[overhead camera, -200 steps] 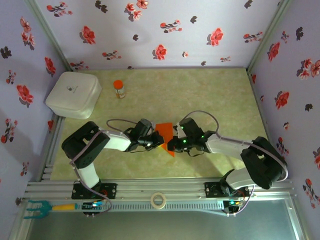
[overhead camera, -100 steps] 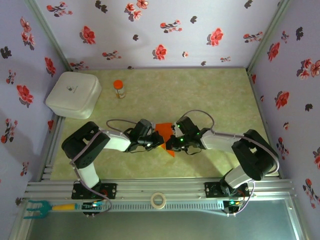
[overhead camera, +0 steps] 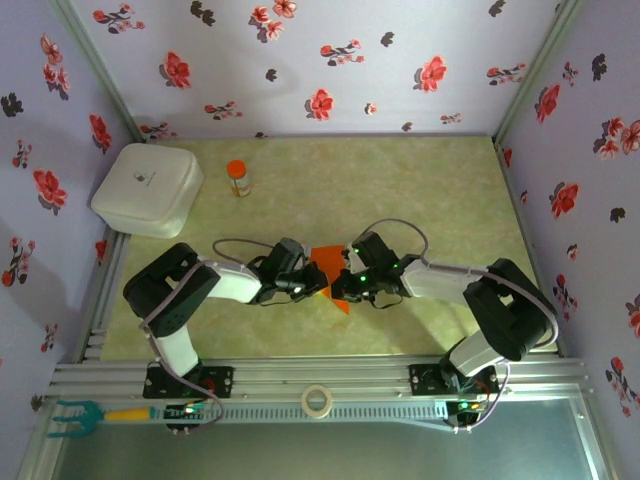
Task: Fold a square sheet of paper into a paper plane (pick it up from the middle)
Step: Third fold the triangle at the center of the table.
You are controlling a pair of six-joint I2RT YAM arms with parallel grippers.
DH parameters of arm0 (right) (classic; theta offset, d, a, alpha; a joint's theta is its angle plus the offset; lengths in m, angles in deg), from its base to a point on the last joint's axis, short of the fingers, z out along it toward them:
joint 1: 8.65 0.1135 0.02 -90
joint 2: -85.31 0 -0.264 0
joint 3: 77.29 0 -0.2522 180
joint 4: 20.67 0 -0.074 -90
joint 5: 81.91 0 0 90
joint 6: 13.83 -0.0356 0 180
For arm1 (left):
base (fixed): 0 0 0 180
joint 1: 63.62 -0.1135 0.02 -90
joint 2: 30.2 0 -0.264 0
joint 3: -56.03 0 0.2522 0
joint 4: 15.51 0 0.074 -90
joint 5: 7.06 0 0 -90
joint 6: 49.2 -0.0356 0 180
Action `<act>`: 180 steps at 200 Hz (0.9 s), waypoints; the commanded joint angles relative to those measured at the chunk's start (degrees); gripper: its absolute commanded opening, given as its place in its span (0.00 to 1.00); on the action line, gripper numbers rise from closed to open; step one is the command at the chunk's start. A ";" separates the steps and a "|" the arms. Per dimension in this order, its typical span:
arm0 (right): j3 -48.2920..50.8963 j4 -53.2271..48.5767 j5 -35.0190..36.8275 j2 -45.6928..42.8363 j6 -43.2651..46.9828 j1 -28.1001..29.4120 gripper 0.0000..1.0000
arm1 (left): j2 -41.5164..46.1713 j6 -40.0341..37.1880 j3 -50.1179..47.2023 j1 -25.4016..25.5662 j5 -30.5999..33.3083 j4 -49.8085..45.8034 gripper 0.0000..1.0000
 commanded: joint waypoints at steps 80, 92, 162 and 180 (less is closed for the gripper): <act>2.90 -1.88 3.39 4.37 1.84 0.63 0.02 | -2.15 -1.06 -0.85 0.43 1.07 -3.53 0.00; 4.35 -0.95 3.58 3.17 1.05 0.42 0.03 | -2.11 -1.06 -0.81 0.41 1.06 -3.61 0.00; 8.22 -0.19 1.35 -1.26 -1.08 -0.34 0.04 | -2.04 -1.15 -0.59 0.32 1.11 -4.23 0.00; 10.12 -0.39 2.34 -3.06 -2.15 -0.34 0.04 | -1.97 -1.15 -0.63 0.30 1.27 -4.31 0.00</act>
